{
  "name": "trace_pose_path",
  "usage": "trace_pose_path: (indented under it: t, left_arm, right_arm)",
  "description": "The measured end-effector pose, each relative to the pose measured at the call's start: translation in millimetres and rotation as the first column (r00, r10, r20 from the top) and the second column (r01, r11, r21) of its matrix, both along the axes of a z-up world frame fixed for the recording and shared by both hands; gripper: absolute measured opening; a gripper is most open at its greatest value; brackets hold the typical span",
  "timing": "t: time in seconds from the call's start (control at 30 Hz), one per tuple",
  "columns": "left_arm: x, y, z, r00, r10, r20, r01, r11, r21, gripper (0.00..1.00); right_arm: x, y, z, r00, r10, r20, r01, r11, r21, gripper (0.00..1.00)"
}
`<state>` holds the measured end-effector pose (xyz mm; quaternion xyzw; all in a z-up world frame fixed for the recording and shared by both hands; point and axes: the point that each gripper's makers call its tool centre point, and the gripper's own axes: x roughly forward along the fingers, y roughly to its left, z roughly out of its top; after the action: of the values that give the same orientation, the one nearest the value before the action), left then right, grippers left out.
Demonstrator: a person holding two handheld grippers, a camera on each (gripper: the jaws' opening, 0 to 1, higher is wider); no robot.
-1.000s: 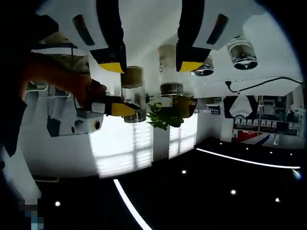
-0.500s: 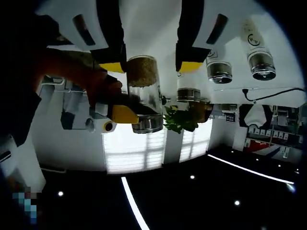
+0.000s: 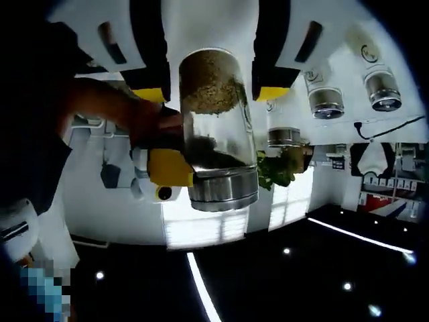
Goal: Rotate the seasoning bottle until the label or dispensing opening points toward the visible target arrow and the bottle remains upright within the marked orientation range
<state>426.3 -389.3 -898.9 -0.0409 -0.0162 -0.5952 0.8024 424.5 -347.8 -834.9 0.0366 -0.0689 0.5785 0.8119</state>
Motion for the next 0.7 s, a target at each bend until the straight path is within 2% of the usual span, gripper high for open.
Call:
trace_pose_path:
  t: [0.1, 0.13, 0.17, 0.2, 0.27, 0.33, 0.4, 0.47, 0.53, 0.63, 0.7]
  left_arm:
    - [1.9, 2.8, 3.8, 1.0, 0.01, 0.009, -0.01, 1.0, -0.026, 0.48]
    - [0.9, 3.8, 5.5, 1.0, 0.005, 0.008, -0.005, 0.999, -0.033, 0.44]
    - [2.8, 3.7, 6.5, 1.0, 0.024, -0.006, -0.024, 0.999, -0.035, 0.44]
    - [10.1, 6.6, 4.7, 0.998, 0.063, 0.0, -0.063, 0.998, -0.019, 0.43]
    - [11.3, 6.0, 4.1, 0.996, 0.085, 0.011, -0.085, 0.996, 0.017, 0.43]
    - [18.7, 9.4, 3.3, 0.988, 0.149, 0.037, -0.151, 0.988, 0.042, 0.43]
    - [30.6, 16.0, 0.6, 0.963, 0.25, 0.104, -0.259, 0.962, 0.086, 0.43]
    - [35.5, 19.3, -1.3, 0.949, 0.291, 0.125, -0.305, 0.946, 0.113, 0.43]
    - [42.4, 25.3, -3.0, 0.917, 0.357, 0.178, -0.385, 0.909, 0.162, 0.43]
    - [47.7, 29.9, 0.9, 0.878, 0.423, 0.224, -0.462, 0.871, 0.165, 0.43]
    - [49.8, 31.6, 2.0, 0.861, 0.454, 0.228, -0.493, 0.855, 0.161, 0.43]
  right_arm:
    - [-3.3, 5.2, -1.9, 0.999, 0.041, -0.013, -0.041, 0.999, 0.018, 0.37]
    - [-2.2, 5.6, -2.7, 0.999, 0.037, -0.009, -0.037, 0.999, 0.02, 0.37]
    - [2.5, 4.1, -1.3, 1.0, 0.012, 0.009, -0.013, 0.999, 0.031, 0.37]
    - [3.0, 3.8, -1.6, 1.0, 0.014, 0.002, -0.014, 0.999, 0.035, 0.37]
    - [6.3, 2.6, -2.9, 1.0, 0.021, -0.008, -0.02, 0.999, 0.048, 0.37]
    - [10.1, 1.9, -2.6, 1.0, -0.006, 0.012, 0.006, 0.999, 0.042, 0.37]
    - [18.2, -0.2, -4.0, 0.998, -0.055, 0.04, 0.054, 0.998, 0.018, 0.37]
    - [22.9, -1.0, -6.0, 0.996, -0.079, 0.029, 0.078, 0.997, 0.013, 0.36]
    - [27.7, -0.6, -7.7, 0.994, -0.106, 0.011, 0.106, 0.994, 0.013, 0.36]
    - [32.7, 3.1, -4.4, 0.987, -0.161, -0.02, 0.162, 0.986, 0.043, 0.37]
    - [39.1, 2.9, -3.3, 0.976, -0.215, -0.042, 0.217, 0.975, 0.049, 0.37]
